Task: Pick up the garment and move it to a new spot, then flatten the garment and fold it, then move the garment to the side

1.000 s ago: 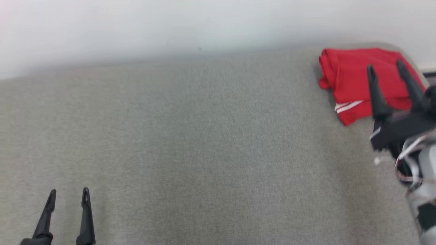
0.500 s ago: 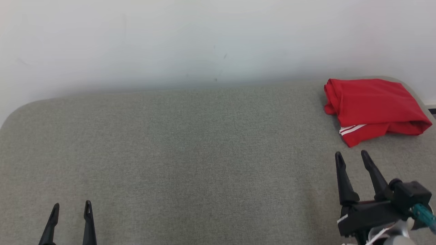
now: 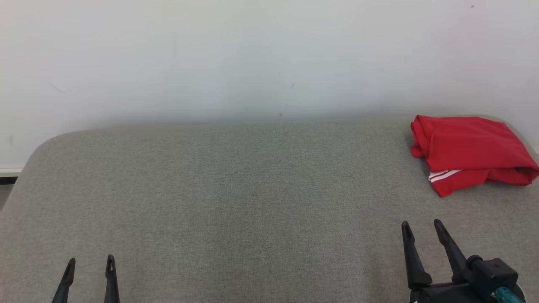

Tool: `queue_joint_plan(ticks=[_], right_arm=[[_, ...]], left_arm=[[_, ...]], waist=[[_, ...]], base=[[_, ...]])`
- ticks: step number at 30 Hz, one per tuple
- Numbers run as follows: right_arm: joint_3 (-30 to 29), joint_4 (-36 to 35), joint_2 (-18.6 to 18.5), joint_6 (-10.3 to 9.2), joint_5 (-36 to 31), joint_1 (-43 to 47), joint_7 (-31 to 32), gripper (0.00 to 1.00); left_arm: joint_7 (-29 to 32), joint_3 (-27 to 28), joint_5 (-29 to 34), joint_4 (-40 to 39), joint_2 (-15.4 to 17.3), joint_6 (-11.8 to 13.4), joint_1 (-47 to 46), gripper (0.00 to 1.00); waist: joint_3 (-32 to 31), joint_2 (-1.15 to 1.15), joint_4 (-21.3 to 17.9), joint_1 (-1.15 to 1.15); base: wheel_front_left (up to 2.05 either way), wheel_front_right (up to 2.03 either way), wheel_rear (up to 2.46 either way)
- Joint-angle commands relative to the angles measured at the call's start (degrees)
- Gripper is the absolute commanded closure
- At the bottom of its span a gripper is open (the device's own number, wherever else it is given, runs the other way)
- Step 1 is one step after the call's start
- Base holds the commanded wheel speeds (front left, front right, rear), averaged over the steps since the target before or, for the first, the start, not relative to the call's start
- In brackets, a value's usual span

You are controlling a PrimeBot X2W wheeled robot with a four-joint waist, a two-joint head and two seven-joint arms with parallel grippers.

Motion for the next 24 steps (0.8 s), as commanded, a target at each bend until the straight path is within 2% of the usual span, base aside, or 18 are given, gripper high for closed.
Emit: queue_joint_plan(ticks=[1,24], right_arm=[[0.11,0.15,0.32,-0.15,-0.34,1.04,-0.03,0.00],[1.87,5.39,0.77,-0.15,0.78,1.31,-2.39,0.00]], left_arm=[[0.10,0.00,0.13,0.09,0.29,0.00,0.74,0.00],[1.23,-0.85,-0.98,-0.06,1.18,0.72,1.41,0.00]], waist=[[-0.43,0.00,0.43,0.00],[-0.97,0.00,0.45,0.00]], base=[[0.00,0.00,0.00],[0.00,0.00,0.00]])
